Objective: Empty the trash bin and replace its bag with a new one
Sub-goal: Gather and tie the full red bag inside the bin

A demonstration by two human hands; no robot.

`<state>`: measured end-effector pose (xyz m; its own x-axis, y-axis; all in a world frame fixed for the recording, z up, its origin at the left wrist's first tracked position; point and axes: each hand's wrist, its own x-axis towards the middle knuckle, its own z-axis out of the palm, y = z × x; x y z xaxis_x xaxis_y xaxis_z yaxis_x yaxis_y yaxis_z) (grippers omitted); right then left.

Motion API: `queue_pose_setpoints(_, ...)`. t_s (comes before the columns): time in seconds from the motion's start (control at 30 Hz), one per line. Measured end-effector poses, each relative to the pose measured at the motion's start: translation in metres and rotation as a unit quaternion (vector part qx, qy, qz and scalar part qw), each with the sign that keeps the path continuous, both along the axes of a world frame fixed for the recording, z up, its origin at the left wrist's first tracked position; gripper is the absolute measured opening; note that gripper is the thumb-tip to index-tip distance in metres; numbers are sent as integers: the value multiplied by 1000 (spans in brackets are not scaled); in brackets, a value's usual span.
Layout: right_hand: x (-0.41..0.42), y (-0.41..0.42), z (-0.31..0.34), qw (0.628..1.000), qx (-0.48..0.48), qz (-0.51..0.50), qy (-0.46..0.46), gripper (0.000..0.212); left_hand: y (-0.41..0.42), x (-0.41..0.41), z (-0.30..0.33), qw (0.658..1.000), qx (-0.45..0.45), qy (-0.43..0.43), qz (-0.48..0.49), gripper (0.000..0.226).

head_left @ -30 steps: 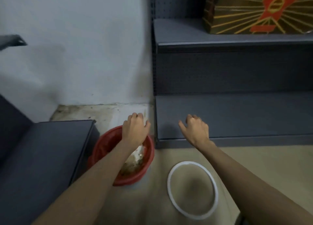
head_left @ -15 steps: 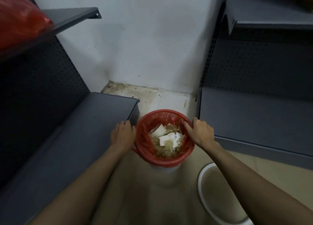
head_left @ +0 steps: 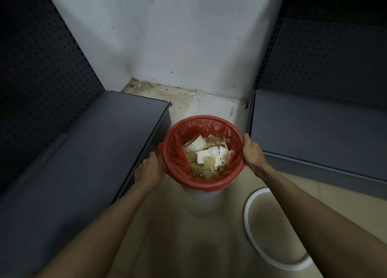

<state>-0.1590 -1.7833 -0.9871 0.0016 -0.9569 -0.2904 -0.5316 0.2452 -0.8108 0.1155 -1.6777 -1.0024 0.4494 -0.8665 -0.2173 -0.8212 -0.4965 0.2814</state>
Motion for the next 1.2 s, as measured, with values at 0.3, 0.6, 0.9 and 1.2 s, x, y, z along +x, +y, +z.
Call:
queue_pose_setpoints(0.3,-14,-16,-20,982,47,-148,-105,25,0,-6,-3,998,-53,-16,4,12)
queue_pose_setpoints(0.6,-16,-22,18,980,24,-190,-51,11,-6,10,32,994,-94,-33,49,21)
queue_pose_setpoints(0.9,-8,-29,77,985,-42,-162,-32,30,-20,-5,85,987,-158,1,23,20)
queue_pose_setpoints(1.2,14,-29,106,990,-97,-94,-51,15,-26,-23,103,985,-170,0,6,23)
